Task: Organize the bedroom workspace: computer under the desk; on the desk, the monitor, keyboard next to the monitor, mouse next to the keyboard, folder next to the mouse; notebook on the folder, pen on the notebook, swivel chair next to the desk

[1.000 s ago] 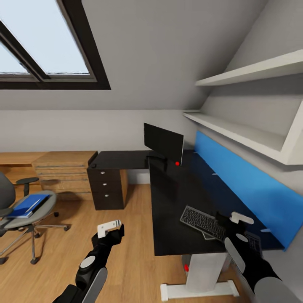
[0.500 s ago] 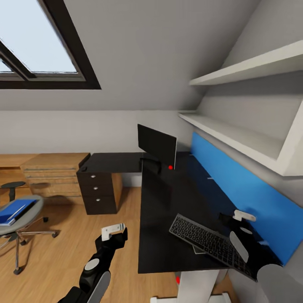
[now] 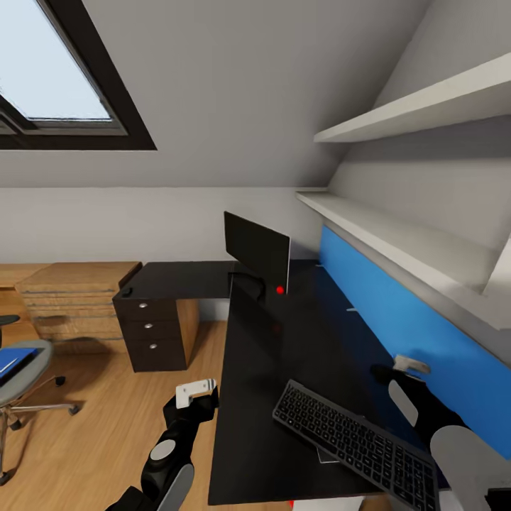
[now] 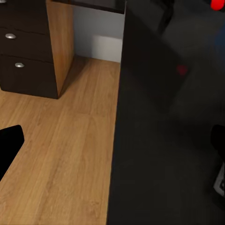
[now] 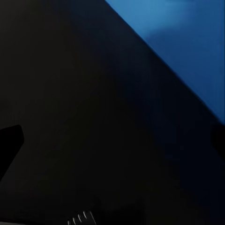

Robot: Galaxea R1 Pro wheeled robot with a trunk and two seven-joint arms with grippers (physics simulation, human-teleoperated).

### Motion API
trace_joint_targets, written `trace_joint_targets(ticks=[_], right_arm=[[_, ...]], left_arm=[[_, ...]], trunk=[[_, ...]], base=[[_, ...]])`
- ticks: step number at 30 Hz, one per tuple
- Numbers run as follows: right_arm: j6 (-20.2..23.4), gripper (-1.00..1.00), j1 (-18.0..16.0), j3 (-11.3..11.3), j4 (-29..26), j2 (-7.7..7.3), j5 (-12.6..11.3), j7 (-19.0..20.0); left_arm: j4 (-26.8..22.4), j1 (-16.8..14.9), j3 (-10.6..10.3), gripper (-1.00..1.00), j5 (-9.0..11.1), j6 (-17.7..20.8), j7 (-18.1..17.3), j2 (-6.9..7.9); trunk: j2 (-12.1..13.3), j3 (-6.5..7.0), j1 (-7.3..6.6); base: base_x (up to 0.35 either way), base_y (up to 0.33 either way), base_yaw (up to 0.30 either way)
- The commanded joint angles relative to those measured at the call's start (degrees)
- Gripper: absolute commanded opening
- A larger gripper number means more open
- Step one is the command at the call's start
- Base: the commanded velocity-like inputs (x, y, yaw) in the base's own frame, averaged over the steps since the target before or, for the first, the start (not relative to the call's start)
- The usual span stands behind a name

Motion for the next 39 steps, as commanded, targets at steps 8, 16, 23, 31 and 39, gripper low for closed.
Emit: trace_joint_targets(ticks=[8,16,23,31,39], right_arm=[[5.25,1.0,-0.05,0.37,-0.12,-0.09,-3.87,-0.16],[5.94,1.0,-0.13,0.37,-0.05,-0.13,-5.93,-0.25],[5.96,1.0,-0.14,0.05,0.06,-0.12,-8.2,-0.26],[5.7,1.0,-0.14,-0.73,0.07,-0.09,-12.27,-0.58],[6.46,1.0,-0.14,-0.94,-0.19,-0.02,-14.96,-0.92]], left_arm=[[-4.22,0.04,-0.26,1.0,1.06,0.34,0.6,0.22],[-5.87,0.32,-0.33,1.0,2.67,0.35,0.98,0.16],[-5.95,0.33,-0.35,1.0,2.76,0.35,1.0,0.16],[-5.96,0.33,-0.35,1.0,2.8,0.38,1.03,0.16],[-5.89,0.33,-0.35,1.0,2.8,0.44,1.04,0.16]], trunk=[[-0.12,-0.13,0.06],[-2.92,-1.38,1.6],[-5.73,-2.64,3.14],[-8.94,-4.08,4.89],[-12.15,-5.51,6.65]], base=[[0.062,-0.002,0.0],[0.002,0.0,0.0],[0.0,0.0,0.0],[0.0,0.0,0.0],[0.0,0.0,0.0]])
